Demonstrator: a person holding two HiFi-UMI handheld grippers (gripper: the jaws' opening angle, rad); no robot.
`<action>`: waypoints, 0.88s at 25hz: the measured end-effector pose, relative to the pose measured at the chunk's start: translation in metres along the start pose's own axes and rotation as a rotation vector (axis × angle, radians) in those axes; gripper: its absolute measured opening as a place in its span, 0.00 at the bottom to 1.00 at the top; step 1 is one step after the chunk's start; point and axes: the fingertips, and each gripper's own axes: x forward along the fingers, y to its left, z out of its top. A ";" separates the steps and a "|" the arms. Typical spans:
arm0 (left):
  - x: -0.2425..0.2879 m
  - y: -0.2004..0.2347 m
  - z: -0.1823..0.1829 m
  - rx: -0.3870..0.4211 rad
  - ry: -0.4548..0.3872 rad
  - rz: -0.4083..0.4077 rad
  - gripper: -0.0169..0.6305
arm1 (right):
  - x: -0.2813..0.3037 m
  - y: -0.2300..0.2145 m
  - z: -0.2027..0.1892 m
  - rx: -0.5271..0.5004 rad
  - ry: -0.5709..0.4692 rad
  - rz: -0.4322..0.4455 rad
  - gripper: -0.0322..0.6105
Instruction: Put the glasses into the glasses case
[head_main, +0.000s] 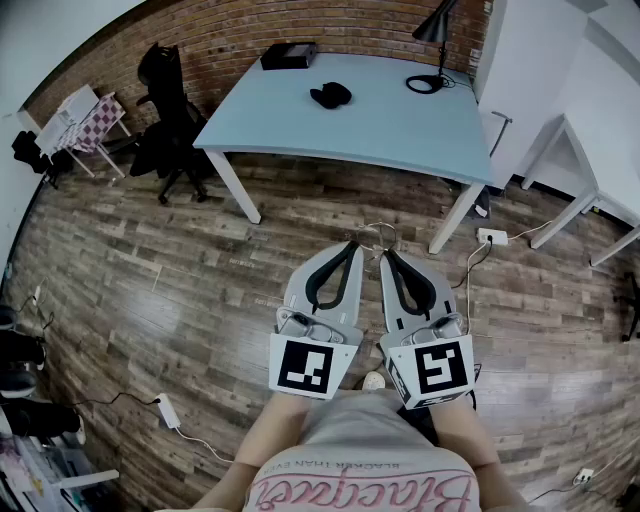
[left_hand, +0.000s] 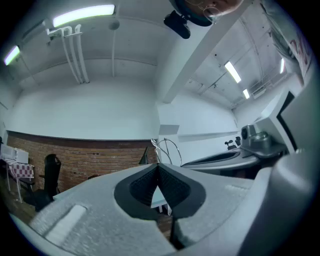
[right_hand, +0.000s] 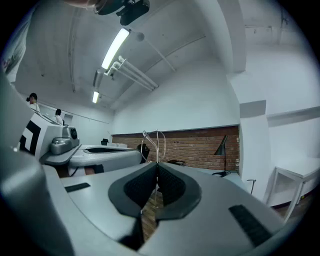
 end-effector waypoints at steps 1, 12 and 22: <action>0.001 -0.004 -0.001 -0.003 0.003 0.006 0.03 | -0.003 -0.003 -0.001 0.001 0.002 0.004 0.07; 0.010 -0.031 -0.011 0.006 0.038 0.077 0.03 | -0.017 -0.026 -0.014 0.056 0.007 0.081 0.07; 0.039 0.002 -0.026 -0.006 0.044 0.112 0.03 | 0.022 -0.040 -0.023 0.032 0.030 0.095 0.07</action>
